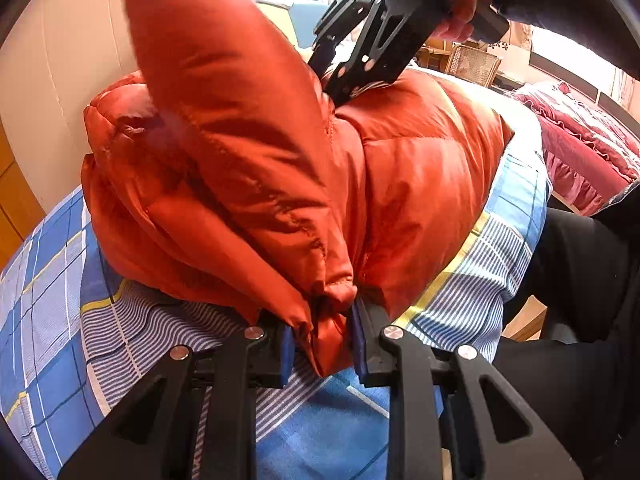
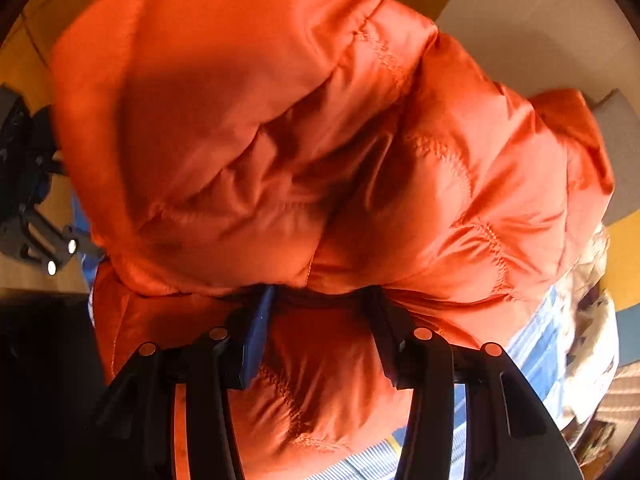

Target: Fold large clothes

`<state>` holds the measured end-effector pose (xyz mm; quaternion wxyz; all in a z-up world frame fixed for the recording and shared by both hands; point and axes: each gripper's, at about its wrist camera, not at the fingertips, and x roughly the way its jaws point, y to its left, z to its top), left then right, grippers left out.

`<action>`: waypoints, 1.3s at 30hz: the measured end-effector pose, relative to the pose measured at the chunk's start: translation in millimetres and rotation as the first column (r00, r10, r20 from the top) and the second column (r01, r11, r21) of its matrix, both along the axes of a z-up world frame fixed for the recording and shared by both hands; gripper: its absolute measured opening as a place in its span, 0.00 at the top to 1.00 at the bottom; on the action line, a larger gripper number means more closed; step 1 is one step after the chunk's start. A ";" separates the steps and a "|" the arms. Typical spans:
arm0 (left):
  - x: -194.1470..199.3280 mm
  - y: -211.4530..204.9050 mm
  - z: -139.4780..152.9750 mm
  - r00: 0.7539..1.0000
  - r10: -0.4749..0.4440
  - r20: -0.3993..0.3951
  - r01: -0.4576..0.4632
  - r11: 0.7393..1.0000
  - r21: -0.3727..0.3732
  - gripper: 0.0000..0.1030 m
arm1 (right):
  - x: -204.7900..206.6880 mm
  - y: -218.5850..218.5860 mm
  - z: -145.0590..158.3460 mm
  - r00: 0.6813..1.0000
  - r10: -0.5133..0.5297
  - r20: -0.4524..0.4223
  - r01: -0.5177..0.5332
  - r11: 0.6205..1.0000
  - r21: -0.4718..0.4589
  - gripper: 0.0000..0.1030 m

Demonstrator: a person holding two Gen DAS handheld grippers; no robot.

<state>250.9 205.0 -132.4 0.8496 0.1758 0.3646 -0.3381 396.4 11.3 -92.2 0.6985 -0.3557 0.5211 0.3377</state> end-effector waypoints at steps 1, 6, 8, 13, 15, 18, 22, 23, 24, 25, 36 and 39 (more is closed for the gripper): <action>-0.2 0.2 -0.1 1.000 0.003 -0.002 -0.003 1.000 -0.002 0.79 | -0.1 -0.7 -1.0 1.000 -0.007 0.002 0.007 1.000 0.002 0.54; -1.7 -0.6 0.5 1.000 0.009 0.004 -0.009 1.000 -0.003 0.79 | -8.8 -10.1 17.9 0.999 -0.018 0.039 0.017 0.999 0.040 0.54; -3.6 -1.1 0.9 1.000 0.008 0.009 -0.008 1.000 0.003 0.79 | -16.8 -20.0 36.7 0.998 -0.011 0.061 0.006 0.996 0.084 0.54; -6.2 0.5 1.0 1.000 0.012 0.010 -0.012 1.000 -0.003 0.79 | -24.0 -16.9 85.2 0.983 -0.028 0.180 -0.009 0.980 0.199 0.54; -6.3 0.7 0.8 1.000 0.016 0.010 -0.016 1.000 -0.002 0.79 | -21.6 -0.9 81.1 0.981 -0.012 0.192 -0.025 0.982 0.185 0.54; -7.3 0.1 0.4 1.000 0.023 0.009 -0.023 1.000 0.003 0.79 | -9.2 23.6 54.3 0.989 -0.005 0.149 -0.013 0.992 0.123 0.54; -8.3 0.0 -0.3 0.999 0.038 0.000 -0.038 0.999 0.009 0.78 | 10.0 39.9 15.0 0.995 -0.047 0.087 0.041 0.997 0.067 0.54; -8.0 0.1 -0.6 0.999 0.047 -0.004 -0.047 0.999 0.009 0.78 | 9.9 43.4 10.7 0.994 -0.049 0.093 0.044 0.997 0.057 0.54; -8.1 -0.2 -0.7 0.999 0.052 -0.005 -0.052 0.999 0.009 0.78 | 9.0 44.7 6.0 0.993 -0.061 0.096 0.056 0.997 0.054 0.54; -8.0 -0.8 -0.5 0.998 0.061 -0.010 -0.061 0.998 0.010 0.78 | 7.2 44.6 5.0 0.993 -0.072 0.096 0.067 0.996 0.056 0.54; -21.3 0.9 22.5 0.987 0.158 -0.003 -0.158 0.987 -0.023 0.56 | -30.1 -59.6 68.9 0.937 -0.350 -0.003 0.315 0.838 0.445 0.17; -26.1 10.1 32.1 0.980 0.198 -0.023 -0.199 0.977 -0.082 0.38 | -36.9 -107.1 60.7 0.887 -0.440 -0.142 0.443 0.721 0.533 0.08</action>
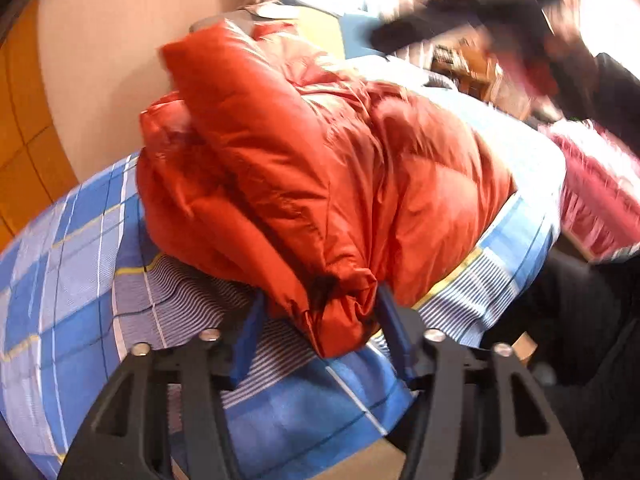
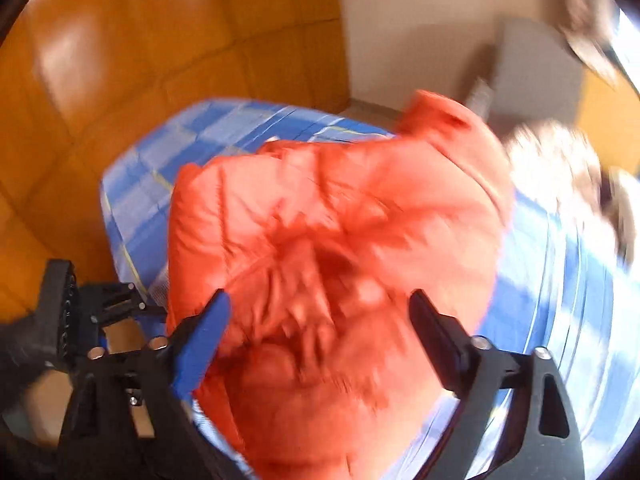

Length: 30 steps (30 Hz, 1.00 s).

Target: Fold large clothes

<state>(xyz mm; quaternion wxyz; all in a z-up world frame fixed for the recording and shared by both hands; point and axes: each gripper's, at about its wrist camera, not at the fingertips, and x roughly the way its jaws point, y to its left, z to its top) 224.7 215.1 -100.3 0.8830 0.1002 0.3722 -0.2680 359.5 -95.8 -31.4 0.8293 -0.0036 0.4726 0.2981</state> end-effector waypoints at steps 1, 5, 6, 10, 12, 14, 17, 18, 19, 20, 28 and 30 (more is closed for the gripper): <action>0.0 8.6 5.5 0.999 0.029 -0.022 -0.030 0.997 -0.071 0.32 | -0.4 -13.9 -9.1 0.998 -0.032 -0.044 0.034 0.998 0.045 0.07; 7.4 31.4 9.8 0.988 0.114 -0.102 -0.137 0.959 -0.248 0.24 | 5.7 -39.6 -50.9 0.976 -0.110 -0.185 0.140 0.978 0.156 0.03; 9.1 35.3 9.2 0.985 0.134 -0.111 -0.160 0.948 -0.276 0.24 | 8.4 -43.4 -60.2 0.970 -0.138 -0.200 0.173 0.970 0.171 0.03; 26.8 41.3 2.3 0.974 0.154 -0.165 -0.204 0.913 -0.353 0.23 | 18.8 -47.7 -82.4 0.957 -0.160 -0.240 0.212 0.955 0.208 0.03; 36.1 41.9 -5.9 0.969 0.160 -0.189 -0.221 0.902 -0.371 0.23 | 21.6 -49.4 -89.7 0.957 -0.144 -0.252 0.200 0.956 0.216 0.03; 44.2 41.5 -14.8 0.966 0.120 -0.228 -0.208 0.885 -0.417 0.32 | 24.7 -52.4 -98.3 0.955 -0.119 -0.272 0.187 0.953 0.238 0.03; 52.5 40.1 -29.1 0.963 0.057 -0.262 -0.180 0.862 -0.473 0.53 | 32.4 -58.7 -123.4 0.931 -0.077 -0.358 0.202 0.924 0.326 0.03; 54.2 39.4 -33.3 0.962 0.046 -0.270 -0.178 0.855 -0.487 0.59 | 34.9 -58.7 -131.2 0.916 -0.065 -0.397 0.218 0.910 0.354 0.03; 55.6 39.2 -37.6 0.960 0.027 -0.278 -0.171 0.842 -0.512 0.65 | 35.8 -57.7 -135.7 0.908 -0.058 -0.414 0.228 0.899 0.374 0.03; 54.5 38.6 -38.1 0.960 0.023 -0.280 -0.172 0.834 -0.524 0.67 | 33.3 -54.0 -133.0 0.923 -0.055 -0.381 0.214 0.896 0.389 0.09; 48.6 7.1 -8.4 0.977 -0.074 -0.202 -0.065 0.797 -0.601 0.79 | 13.2 -56.9 -63.2 0.988 -0.050 -0.146 0.106 0.907 0.407 0.63; 53.1 -12.8 8.3 0.980 -0.116 -0.164 -0.008 0.792 -0.611 0.79 | 4.5 -69.7 -42.2 0.993 -0.063 -0.096 0.097 0.904 0.416 0.64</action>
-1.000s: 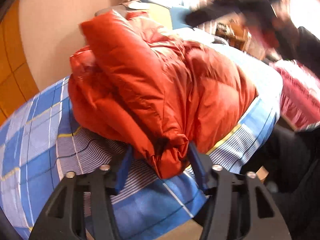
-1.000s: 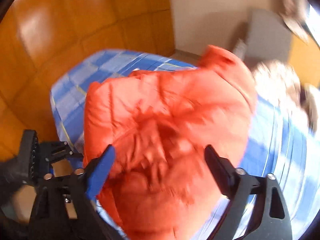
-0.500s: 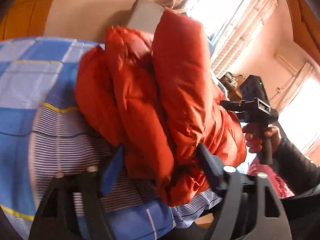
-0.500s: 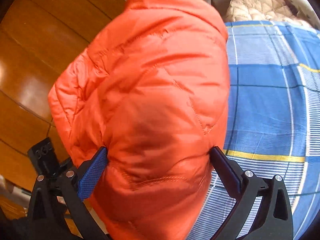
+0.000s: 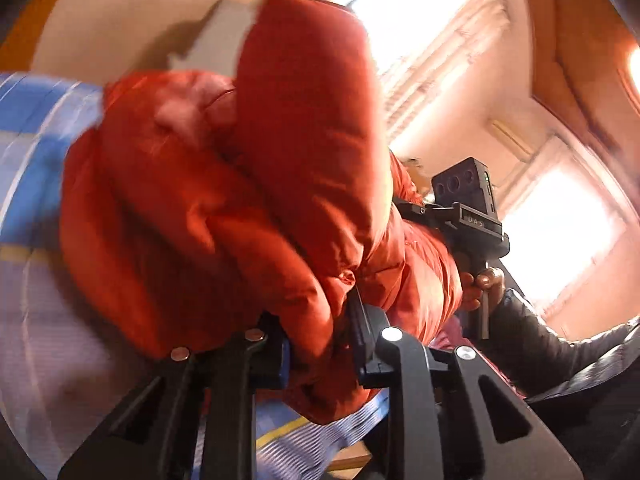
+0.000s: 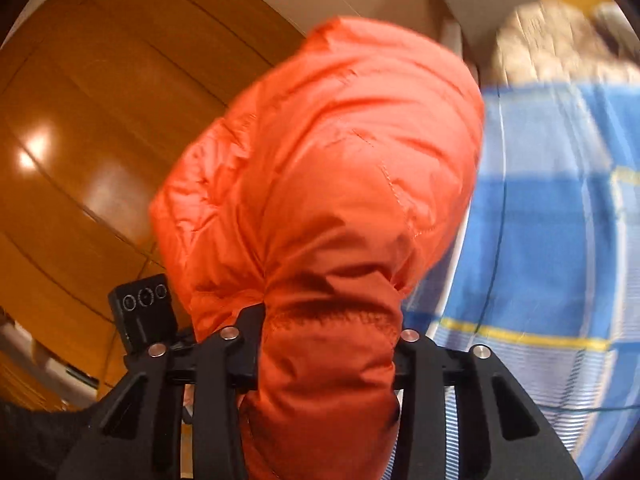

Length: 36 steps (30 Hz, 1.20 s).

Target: Fold large clothes

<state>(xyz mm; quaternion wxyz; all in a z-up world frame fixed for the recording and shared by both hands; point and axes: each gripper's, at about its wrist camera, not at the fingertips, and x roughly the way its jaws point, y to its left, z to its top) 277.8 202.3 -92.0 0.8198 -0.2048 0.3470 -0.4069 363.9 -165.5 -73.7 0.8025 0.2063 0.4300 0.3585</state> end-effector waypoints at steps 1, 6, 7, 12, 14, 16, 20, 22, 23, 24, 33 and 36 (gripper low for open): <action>3.4 -13.2 7.6 1.000 -0.022 0.018 0.022 1.000 0.007 0.79 | -4.2 -2.9 6.7 1.000 -0.014 0.020 0.014 1.000 -0.006 0.64; 24.4 -77.9 22.4 0.993 -0.096 0.063 0.094 0.995 0.036 0.79 | -23.2 -69.4 20.4 0.989 -0.137 0.057 0.139 0.990 -0.025 0.64; 32.1 -92.0 20.1 0.993 -0.103 0.053 0.101 0.994 0.051 0.79 | -26.3 -80.7 16.4 0.984 -0.168 0.050 0.171 0.984 -0.046 0.64; 54.3 -162.5 -27.0 0.994 -0.085 -0.071 0.101 0.958 0.269 0.78 | -44.2 -108.3 -41.7 0.948 -0.306 -0.085 0.275 0.924 -0.265 0.64; 55.3 -175.7 -34.9 0.995 -0.064 -0.078 0.084 0.949 0.303 0.77 | -52.9 -115.6 -60.3 0.927 -0.356 -0.118 0.322 0.917 -0.236 0.63; 52.8 -182.1 -33.1 0.997 -0.044 -0.060 0.062 0.936 0.346 0.77 | -58.4 -114.1 -61.2 0.920 -0.376 -0.111 0.343 0.909 -0.236 0.60; 42.2 -187.1 -18.4 0.999 0.032 0.002 -0.030 0.892 0.451 0.63 | -71.1 -105.4 -55.3 0.903 -0.418 -0.101 0.386 0.891 -0.240 0.48; 38.9 -181.4 -11.2 0.996 0.074 0.039 -0.084 0.879 0.470 0.52 | -73.8 -109.6 -46.4 0.895 -0.438 -0.081 0.406 0.877 -0.257 0.39; 34.5 -181.4 -7.2 0.994 0.092 0.055 -0.107 0.873 0.475 0.52 | -76.7 -106.1 -42.7 0.891 -0.448 -0.073 0.416 0.870 -0.262 0.35; 31.5 -177.2 -4.1 0.993 0.102 0.066 -0.121 0.872 0.474 0.50 | -81.7 -103.9 -40.4 0.887 -0.458 -0.063 0.427 0.863 -0.269 0.31; -7.4 -170.3 18.7 0.966 0.180 0.186 -0.250 0.840 0.482 0.37 | -162.4 -82.8 4.1 0.833 -0.547 0.089 0.539 0.763 -0.358 0.21; -19.8 -164.3 25.3 0.952 0.220 0.215 -0.300 0.820 0.488 0.30 | -176.6 -78.6 26.2 0.805 -0.575 0.146 0.583 0.720 -0.376 0.21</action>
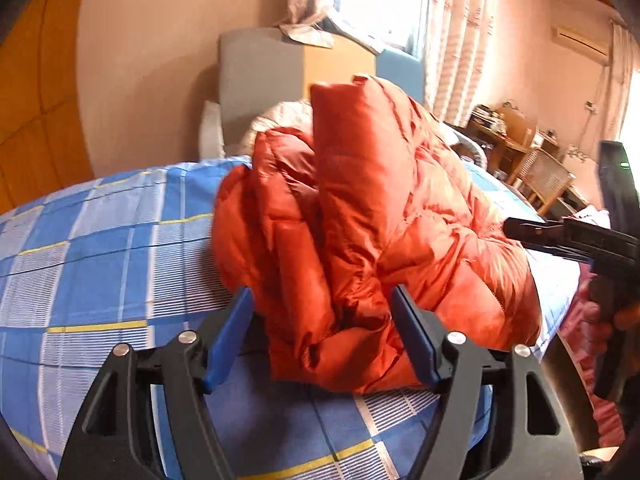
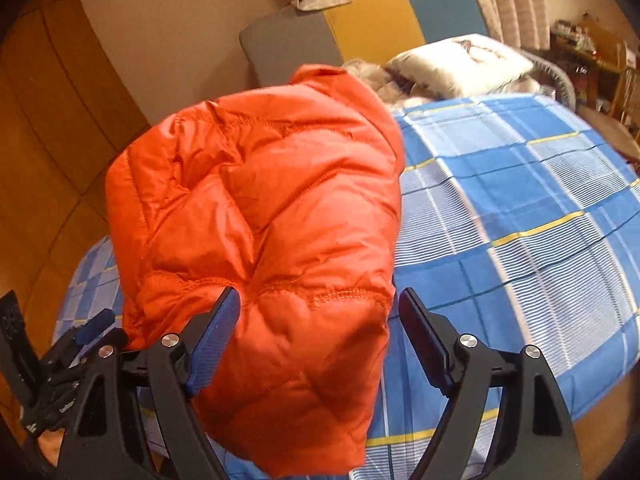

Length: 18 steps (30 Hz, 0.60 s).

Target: Fold large clothes

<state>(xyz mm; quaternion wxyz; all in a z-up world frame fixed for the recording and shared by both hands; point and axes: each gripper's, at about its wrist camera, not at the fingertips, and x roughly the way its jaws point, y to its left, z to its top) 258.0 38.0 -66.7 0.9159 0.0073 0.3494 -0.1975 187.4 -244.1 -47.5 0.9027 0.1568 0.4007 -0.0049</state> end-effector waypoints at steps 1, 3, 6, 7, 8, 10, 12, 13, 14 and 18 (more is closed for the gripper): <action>-4.7 1.4 3.0 1.000 0.022 0.006 -0.022 1.000 -0.001 0.26 | -8.3 5.3 5.1 1.000 -0.020 0.009 0.020 1.000 -0.021 0.18; -10.1 2.9 7.0 0.998 0.053 0.019 -0.053 0.999 0.011 0.24 | -17.9 14.2 14.8 0.998 -0.052 0.020 0.053 0.998 -0.038 0.18; -17.7 5.4 10.7 0.995 0.096 0.043 -0.097 0.995 0.022 0.14 | -32.5 33.7 24.2 0.996 -0.083 0.037 0.086 0.991 -0.100 0.17; -23.2 6.6 13.0 0.992 0.114 0.054 -0.115 0.993 0.022 0.12 | -36.7 39.4 24.0 0.995 -0.092 0.039 0.096 0.989 -0.109 0.14; -24.8 7.4 13.5 0.991 0.120 0.059 -0.122 0.992 0.022 0.11 | -37.3 42.2 22.9 0.995 -0.093 0.043 0.097 0.990 -0.104 0.13; -33.7 7.2 16.4 0.988 0.138 0.075 -0.140 0.990 0.027 0.07 | -44.4 51.5 23.6 0.993 -0.111 0.045 0.115 0.986 -0.124 0.11; -41.0 7.7 18.4 0.986 0.143 0.088 -0.146 0.989 0.026 0.04 | -50.9 59.2 25.1 0.991 -0.123 0.053 0.129 0.982 -0.138 0.11; -45.8 7.0 19.6 0.985 0.145 0.096 -0.149 0.988 0.030 0.02 | -54.8 62.4 25.5 0.989 -0.135 0.056 0.142 0.979 -0.147 0.11; -50.3 5.6 20.5 0.984 0.146 0.105 -0.151 0.988 0.037 0.02 | -54.9 62.3 22.9 0.988 -0.145 0.059 0.153 0.975 -0.158 0.09; -67.6 1.6 24.6 0.982 0.144 0.119 -0.149 0.988 0.032 0.02 | -65.1 65.6 21.4 0.982 -0.171 0.076 0.183 0.963 -0.196 0.08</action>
